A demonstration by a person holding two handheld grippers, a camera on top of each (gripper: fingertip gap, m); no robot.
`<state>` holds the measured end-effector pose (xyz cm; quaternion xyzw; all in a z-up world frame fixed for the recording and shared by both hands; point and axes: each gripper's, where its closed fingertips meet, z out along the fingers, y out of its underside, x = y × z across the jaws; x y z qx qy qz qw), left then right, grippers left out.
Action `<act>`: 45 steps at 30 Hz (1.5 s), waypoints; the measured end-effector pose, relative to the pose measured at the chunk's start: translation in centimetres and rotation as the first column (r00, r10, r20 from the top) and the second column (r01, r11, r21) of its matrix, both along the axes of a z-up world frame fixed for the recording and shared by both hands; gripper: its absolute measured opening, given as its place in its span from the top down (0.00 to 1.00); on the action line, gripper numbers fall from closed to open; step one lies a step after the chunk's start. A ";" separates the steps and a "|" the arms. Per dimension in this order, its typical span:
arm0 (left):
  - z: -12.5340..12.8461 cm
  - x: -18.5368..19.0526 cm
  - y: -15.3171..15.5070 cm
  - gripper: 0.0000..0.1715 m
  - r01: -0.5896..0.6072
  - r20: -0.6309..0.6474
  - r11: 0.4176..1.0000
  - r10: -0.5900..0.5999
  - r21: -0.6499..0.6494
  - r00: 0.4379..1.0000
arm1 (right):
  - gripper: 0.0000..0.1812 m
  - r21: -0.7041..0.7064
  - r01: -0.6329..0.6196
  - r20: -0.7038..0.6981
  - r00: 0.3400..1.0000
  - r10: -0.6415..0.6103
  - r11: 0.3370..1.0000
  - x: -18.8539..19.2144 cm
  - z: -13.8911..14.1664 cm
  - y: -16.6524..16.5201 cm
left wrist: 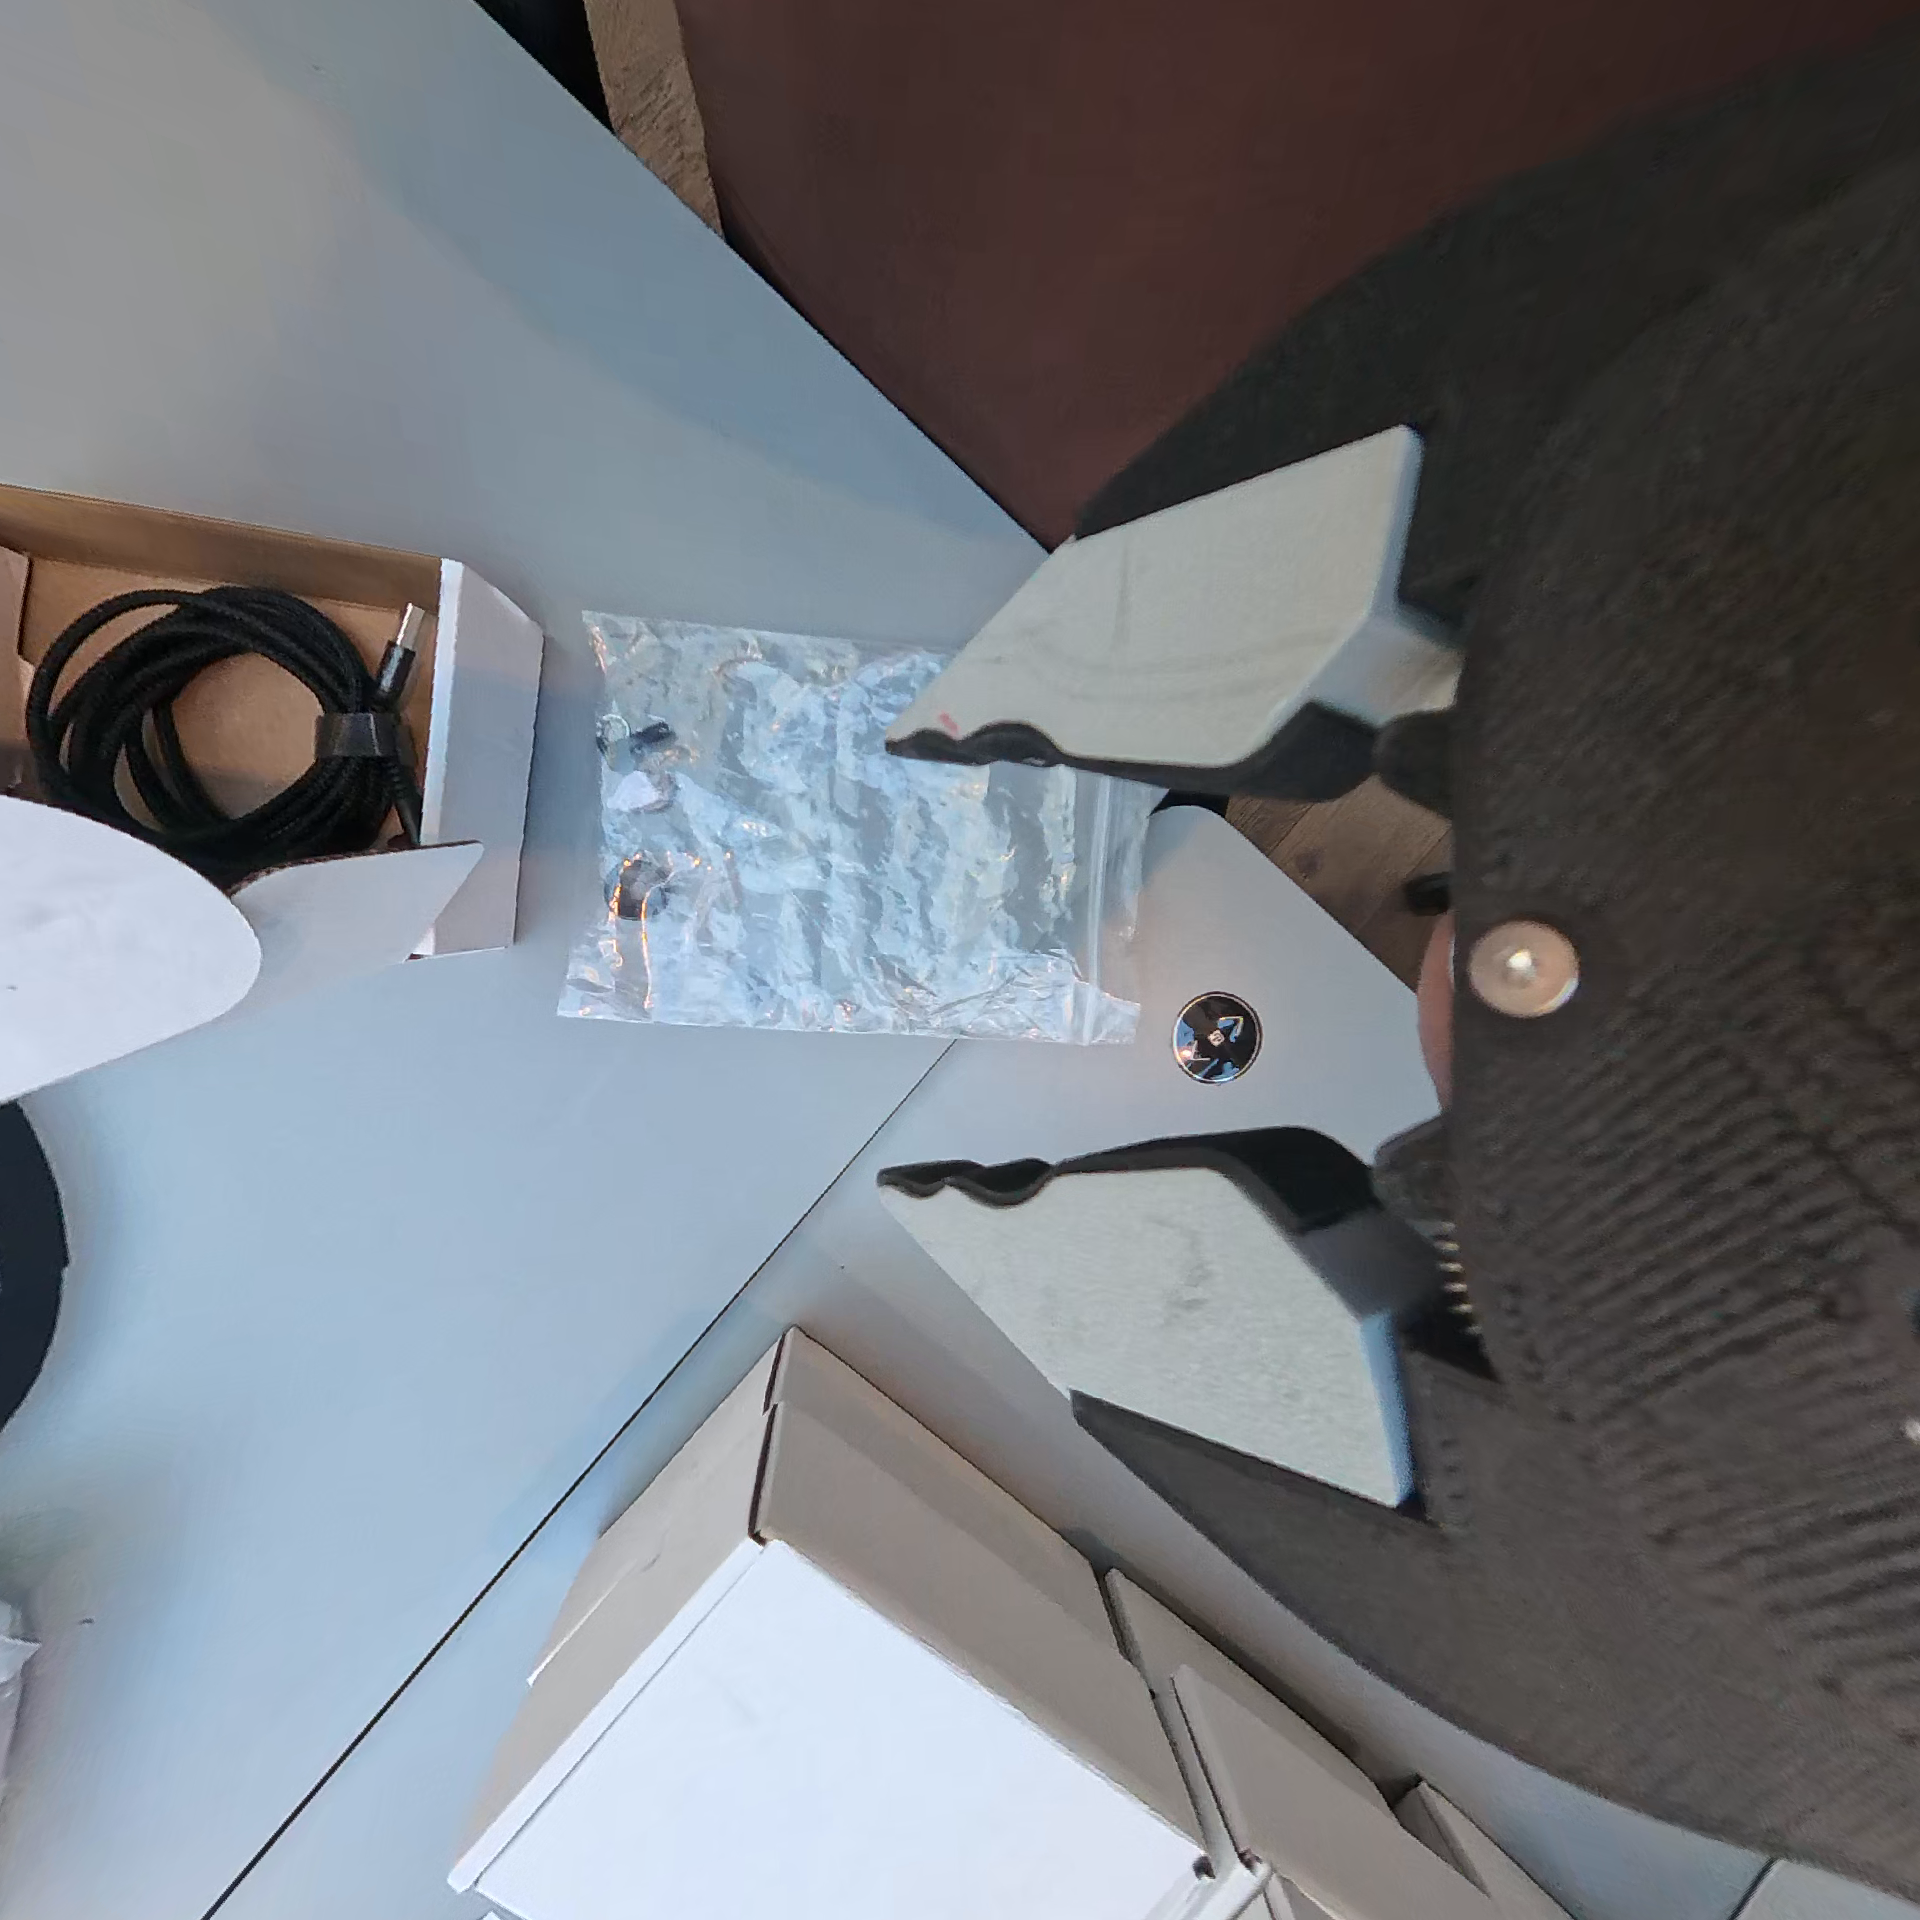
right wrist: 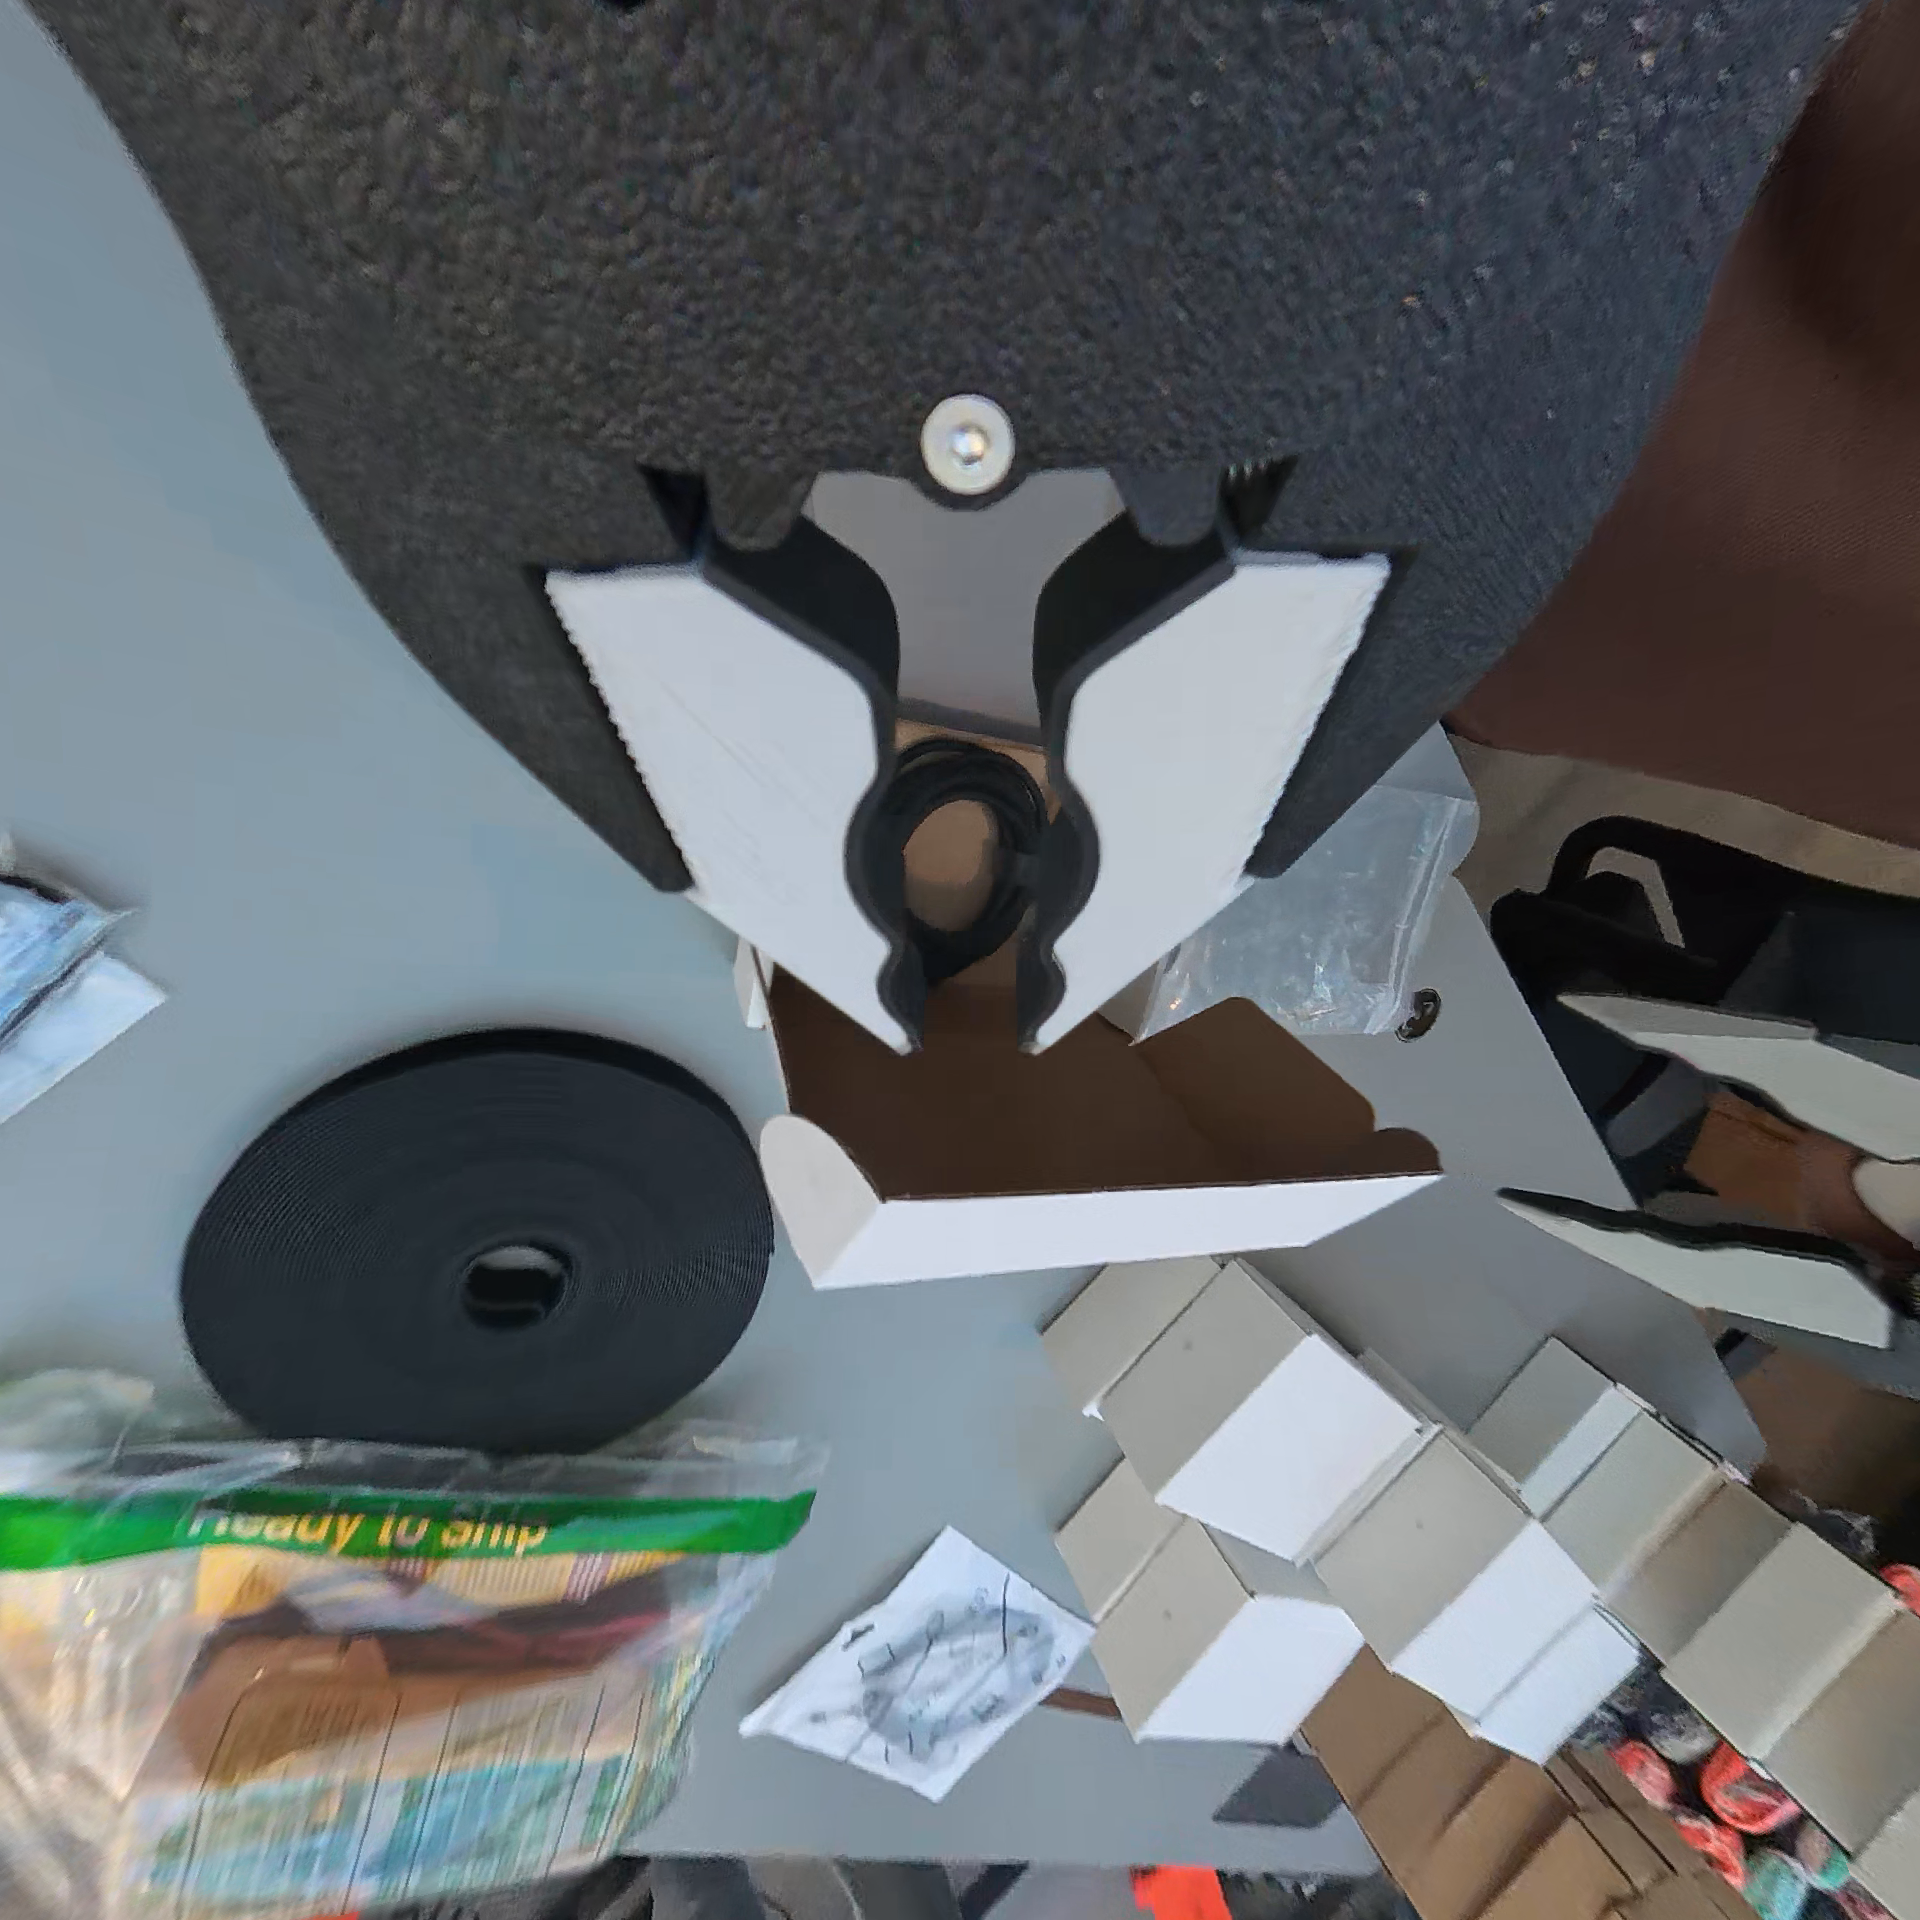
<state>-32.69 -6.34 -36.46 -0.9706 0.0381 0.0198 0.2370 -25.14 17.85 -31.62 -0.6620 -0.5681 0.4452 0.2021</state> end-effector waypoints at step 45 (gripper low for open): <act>1.8 0.6 2.1 0.57 -0.052 0.034 0.996 0.050 0.075 0.998 | 0.80 0.207 -0.038 -0.609 0.777 0.159 0.978 2.8 27.3 6.9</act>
